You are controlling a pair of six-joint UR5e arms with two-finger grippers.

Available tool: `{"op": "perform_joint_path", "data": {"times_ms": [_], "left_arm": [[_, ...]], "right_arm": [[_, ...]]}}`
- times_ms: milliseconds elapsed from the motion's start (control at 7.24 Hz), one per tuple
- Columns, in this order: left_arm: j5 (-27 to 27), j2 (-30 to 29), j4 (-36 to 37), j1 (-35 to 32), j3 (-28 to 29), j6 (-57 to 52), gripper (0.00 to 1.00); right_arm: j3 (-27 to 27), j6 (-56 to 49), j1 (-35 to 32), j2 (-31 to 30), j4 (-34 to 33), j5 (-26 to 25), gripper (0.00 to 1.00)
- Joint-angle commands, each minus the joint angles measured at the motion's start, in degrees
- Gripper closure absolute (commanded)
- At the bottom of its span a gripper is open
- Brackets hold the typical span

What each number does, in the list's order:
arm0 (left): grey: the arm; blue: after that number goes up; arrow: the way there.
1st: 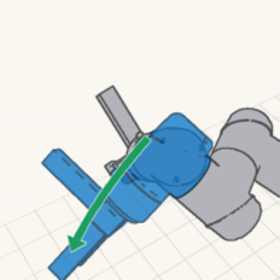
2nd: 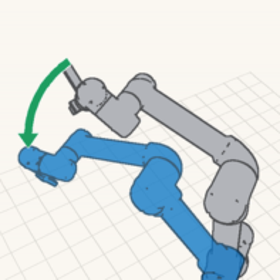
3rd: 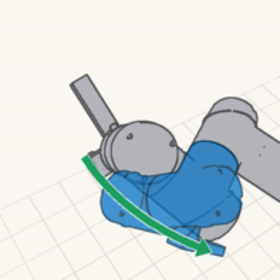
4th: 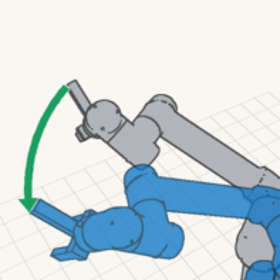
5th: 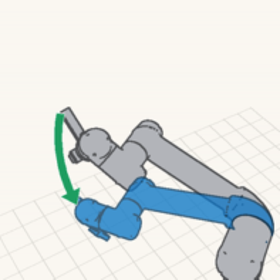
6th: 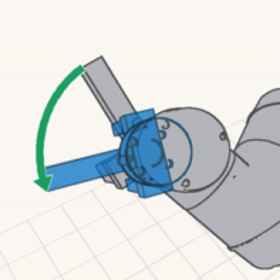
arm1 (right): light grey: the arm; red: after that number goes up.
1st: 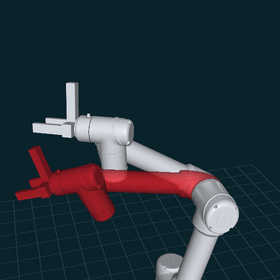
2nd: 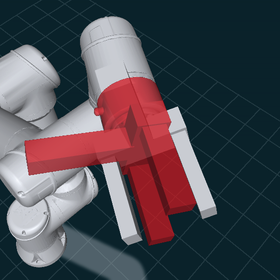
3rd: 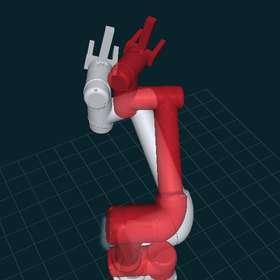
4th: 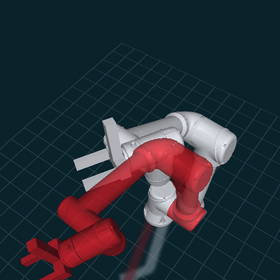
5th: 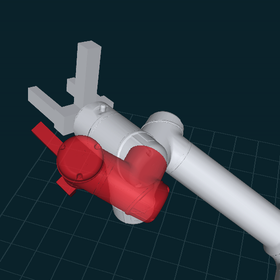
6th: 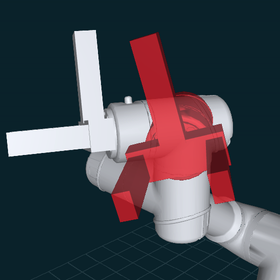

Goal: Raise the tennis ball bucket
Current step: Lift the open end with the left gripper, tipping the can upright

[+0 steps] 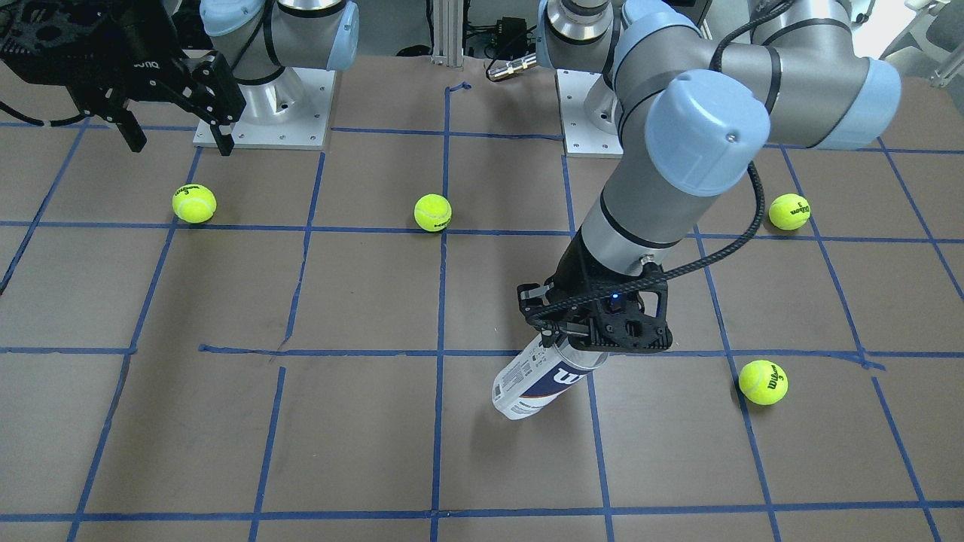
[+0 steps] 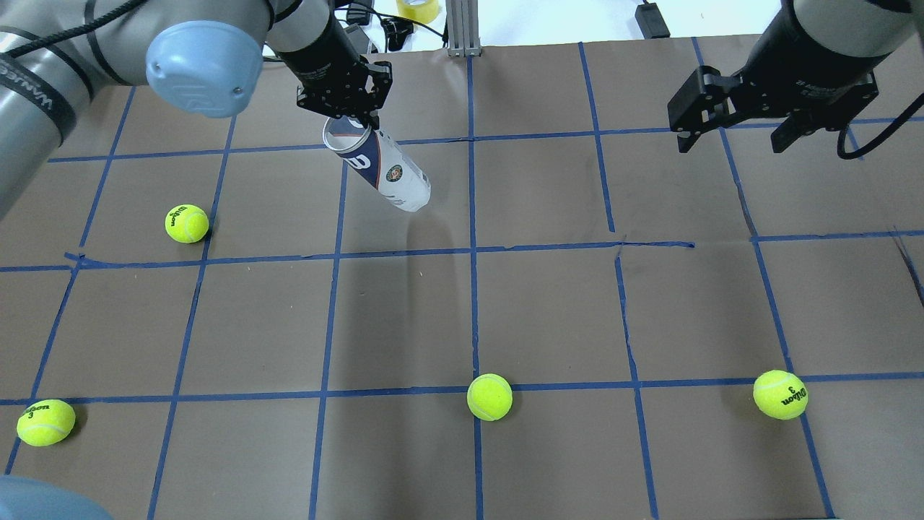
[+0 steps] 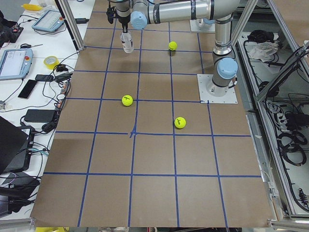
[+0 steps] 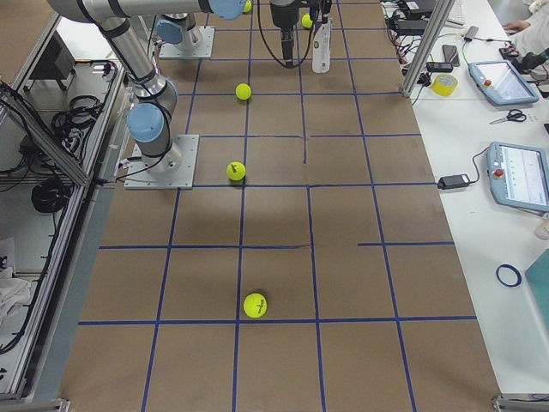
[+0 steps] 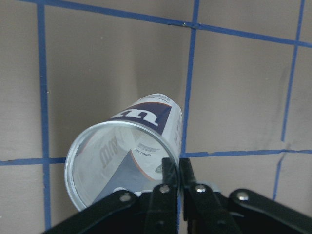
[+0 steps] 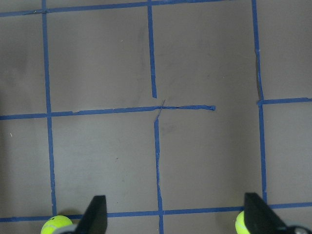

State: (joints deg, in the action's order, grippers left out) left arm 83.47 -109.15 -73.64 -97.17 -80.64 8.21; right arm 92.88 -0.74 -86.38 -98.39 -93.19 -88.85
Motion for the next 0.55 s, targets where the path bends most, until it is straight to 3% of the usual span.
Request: {"op": "perform_joint_path", "data": {"times_ms": [0, 414], "left_arm": [[8.45, -2.03, 0.69, -3.97, 0.40, -4.43, 1.00], [14.51, -5.19, 5.18, -6.61, 0.57, -8.12, 1.00]], "right_arm": [[0.02, 0.04, 0.07, -0.05, 0.12, -0.27, 0.00], [0.02, 0.39, -0.02, -1.02, 2.40, -0.28, 0.00]]}}
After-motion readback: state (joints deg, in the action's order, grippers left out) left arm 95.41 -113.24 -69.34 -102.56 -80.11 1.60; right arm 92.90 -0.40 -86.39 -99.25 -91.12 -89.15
